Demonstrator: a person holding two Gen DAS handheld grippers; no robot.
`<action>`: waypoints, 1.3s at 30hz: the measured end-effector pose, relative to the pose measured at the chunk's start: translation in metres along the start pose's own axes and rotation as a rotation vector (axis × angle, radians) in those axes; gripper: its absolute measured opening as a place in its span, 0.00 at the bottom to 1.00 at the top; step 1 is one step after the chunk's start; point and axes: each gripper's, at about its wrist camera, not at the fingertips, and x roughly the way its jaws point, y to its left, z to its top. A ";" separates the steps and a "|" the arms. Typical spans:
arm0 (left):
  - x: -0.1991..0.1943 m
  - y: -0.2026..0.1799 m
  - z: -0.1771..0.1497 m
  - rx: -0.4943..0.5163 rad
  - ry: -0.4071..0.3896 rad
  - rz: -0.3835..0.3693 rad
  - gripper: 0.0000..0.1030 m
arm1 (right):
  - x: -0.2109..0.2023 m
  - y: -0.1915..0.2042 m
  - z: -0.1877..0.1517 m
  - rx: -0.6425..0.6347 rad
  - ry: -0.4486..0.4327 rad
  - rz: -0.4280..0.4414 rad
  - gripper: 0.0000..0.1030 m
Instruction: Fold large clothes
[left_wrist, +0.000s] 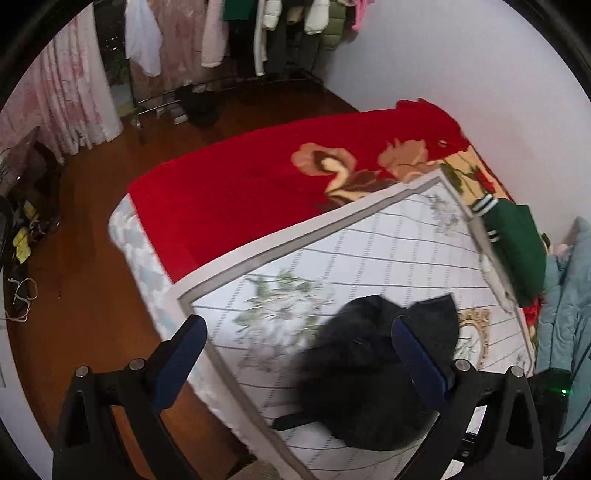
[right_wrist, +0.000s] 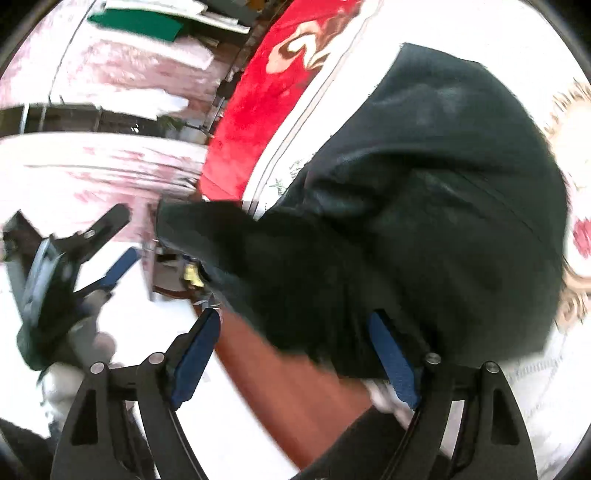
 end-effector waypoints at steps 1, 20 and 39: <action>0.002 -0.007 -0.001 0.013 0.000 -0.004 1.00 | -0.011 -0.007 -0.002 0.010 -0.008 -0.010 0.82; 0.158 -0.015 -0.099 0.147 0.265 0.193 0.99 | 0.048 -0.074 0.112 0.018 0.104 -0.210 0.72; 0.109 -0.034 -0.087 0.082 0.154 0.204 0.99 | 0.062 -0.198 0.112 0.256 -0.016 0.256 0.55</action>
